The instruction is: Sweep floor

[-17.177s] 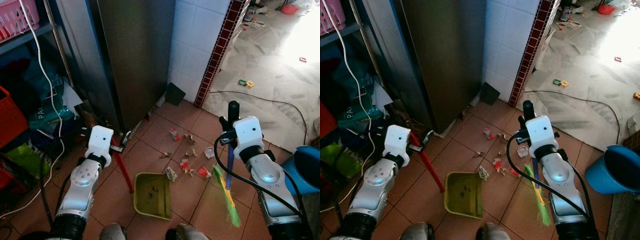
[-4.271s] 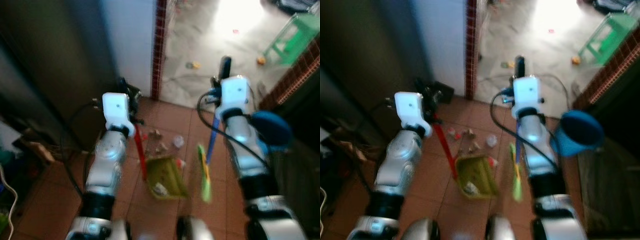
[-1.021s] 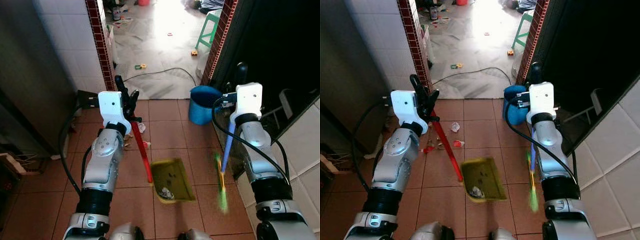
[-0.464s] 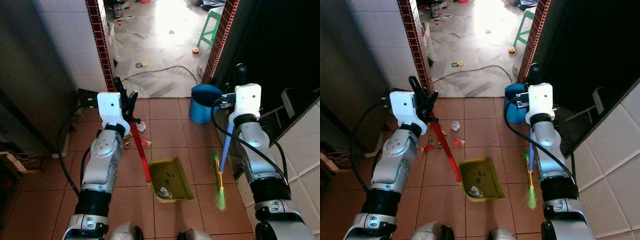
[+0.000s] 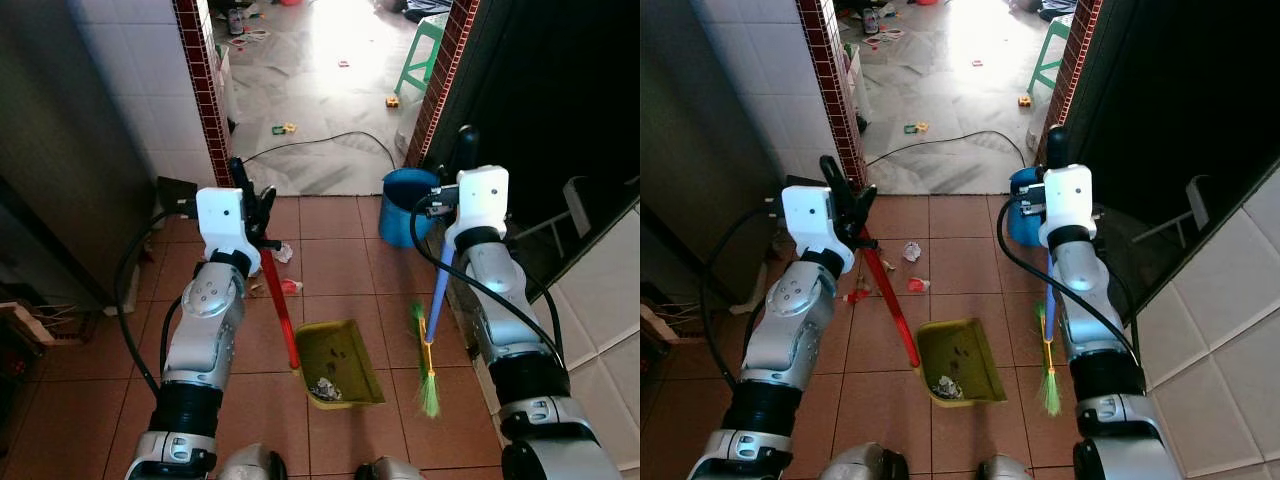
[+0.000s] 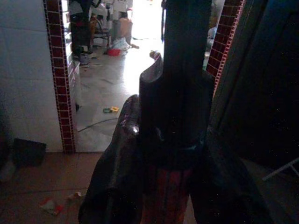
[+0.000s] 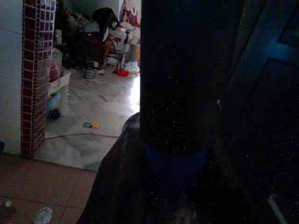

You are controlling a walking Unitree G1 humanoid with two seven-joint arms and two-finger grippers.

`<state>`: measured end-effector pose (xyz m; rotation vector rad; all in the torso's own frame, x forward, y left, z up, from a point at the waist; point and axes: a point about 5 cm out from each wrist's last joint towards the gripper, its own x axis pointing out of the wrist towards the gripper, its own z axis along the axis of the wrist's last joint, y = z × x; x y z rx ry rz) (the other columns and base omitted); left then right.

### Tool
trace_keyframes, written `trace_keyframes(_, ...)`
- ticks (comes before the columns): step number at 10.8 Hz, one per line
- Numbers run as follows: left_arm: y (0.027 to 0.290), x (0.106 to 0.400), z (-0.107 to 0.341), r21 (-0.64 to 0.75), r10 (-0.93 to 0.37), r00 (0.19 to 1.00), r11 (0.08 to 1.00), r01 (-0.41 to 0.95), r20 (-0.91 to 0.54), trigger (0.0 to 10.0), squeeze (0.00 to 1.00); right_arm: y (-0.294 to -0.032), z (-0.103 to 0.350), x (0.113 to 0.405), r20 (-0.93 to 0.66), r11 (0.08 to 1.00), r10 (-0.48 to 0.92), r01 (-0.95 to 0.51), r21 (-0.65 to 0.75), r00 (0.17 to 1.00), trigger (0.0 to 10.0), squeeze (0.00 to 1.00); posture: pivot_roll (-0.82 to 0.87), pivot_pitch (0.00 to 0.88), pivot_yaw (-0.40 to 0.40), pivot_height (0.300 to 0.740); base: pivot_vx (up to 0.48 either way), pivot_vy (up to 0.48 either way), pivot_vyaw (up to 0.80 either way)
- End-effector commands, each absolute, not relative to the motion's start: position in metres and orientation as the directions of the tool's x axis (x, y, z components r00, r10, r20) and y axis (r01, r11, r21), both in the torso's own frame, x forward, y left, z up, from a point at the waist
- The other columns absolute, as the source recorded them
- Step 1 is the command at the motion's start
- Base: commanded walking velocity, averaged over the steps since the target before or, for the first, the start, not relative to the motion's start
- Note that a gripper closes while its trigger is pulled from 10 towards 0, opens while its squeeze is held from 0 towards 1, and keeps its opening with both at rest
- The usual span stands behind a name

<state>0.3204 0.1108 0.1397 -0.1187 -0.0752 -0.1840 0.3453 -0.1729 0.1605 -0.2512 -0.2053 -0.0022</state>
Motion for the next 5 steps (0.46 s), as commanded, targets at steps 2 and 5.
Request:
trace_keyframes(2,0.1096,0.3203,0.1566,-0.107,-0.177,0.972,0.975,0.195,0.156,10.0,0.00,-0.1685,0.1743,0.3491,0.261,0.967,0.041,0.028,-0.253,0.964,10.0,0.00,0.03,0.033,-0.020,0.740,0.000,0.000,0.00)
trace_keyframes(5,0.1101,0.3212,0.1571,-0.106,-0.174,0.973,0.976,0.191,0.154,10.0,0.00,-0.1708,0.1748,0.3484,0.264,0.967,0.035,0.034,-0.253,0.964,10.0,0.00,0.03,0.034,-0.018,0.740,0.000,0.000,0.00)
